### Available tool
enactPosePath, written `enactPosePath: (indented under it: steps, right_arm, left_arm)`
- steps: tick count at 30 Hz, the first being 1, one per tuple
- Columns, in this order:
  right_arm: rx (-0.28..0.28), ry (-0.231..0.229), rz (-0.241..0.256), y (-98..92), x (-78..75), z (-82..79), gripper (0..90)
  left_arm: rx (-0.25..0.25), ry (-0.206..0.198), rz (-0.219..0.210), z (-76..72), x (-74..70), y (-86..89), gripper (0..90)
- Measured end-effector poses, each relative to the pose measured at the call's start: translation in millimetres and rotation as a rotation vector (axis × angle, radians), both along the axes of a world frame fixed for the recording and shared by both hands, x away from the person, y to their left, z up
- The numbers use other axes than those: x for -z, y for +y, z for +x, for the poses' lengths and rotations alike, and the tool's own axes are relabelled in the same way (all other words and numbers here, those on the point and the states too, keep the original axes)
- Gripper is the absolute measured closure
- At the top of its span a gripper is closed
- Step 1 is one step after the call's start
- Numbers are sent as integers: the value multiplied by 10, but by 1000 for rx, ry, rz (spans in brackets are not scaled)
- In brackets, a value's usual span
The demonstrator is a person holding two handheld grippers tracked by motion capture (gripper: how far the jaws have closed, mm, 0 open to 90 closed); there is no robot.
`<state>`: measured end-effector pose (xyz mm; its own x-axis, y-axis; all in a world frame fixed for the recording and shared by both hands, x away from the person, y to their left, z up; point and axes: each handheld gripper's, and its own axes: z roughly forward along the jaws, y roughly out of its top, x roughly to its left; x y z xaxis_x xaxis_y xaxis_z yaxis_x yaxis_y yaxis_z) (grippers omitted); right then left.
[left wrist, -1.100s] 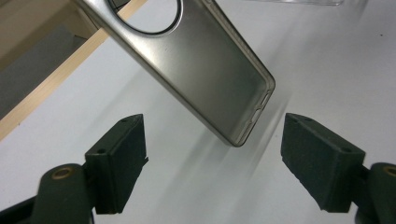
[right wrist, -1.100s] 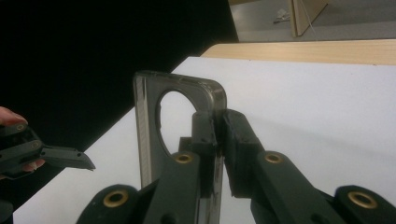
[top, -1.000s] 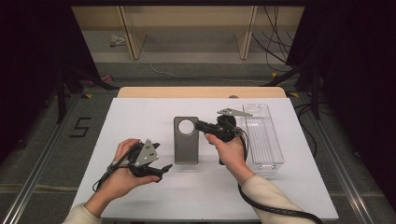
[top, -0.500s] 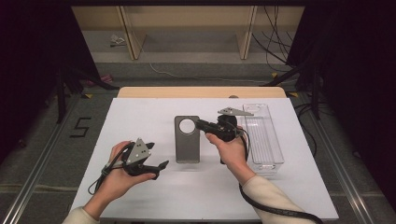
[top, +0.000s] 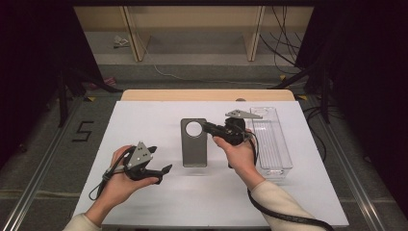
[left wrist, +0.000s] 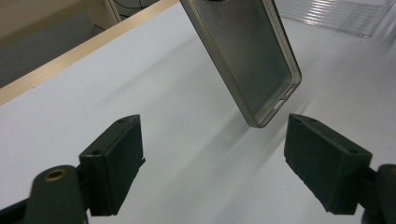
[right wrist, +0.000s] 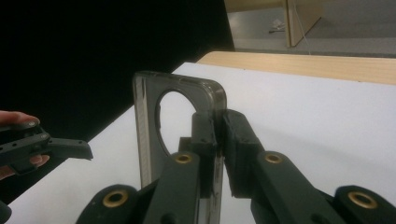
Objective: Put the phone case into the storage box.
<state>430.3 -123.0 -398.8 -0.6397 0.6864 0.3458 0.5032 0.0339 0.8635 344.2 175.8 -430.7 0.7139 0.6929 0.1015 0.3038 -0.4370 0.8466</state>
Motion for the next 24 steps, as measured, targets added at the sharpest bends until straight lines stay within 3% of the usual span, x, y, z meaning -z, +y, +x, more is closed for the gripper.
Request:
enactPosePath:
  steps: [6, 24]
  right_arm:
    - [-1, -1, -3, -1, -5, -3, 835]
    - [4, -16, -14, -35, -31, 2, 835]
  left_arm:
    - [-5, 11, -24, -7, 7, 29, 155]
    - [-24, 13, -22, 3, 25, 58, 148]
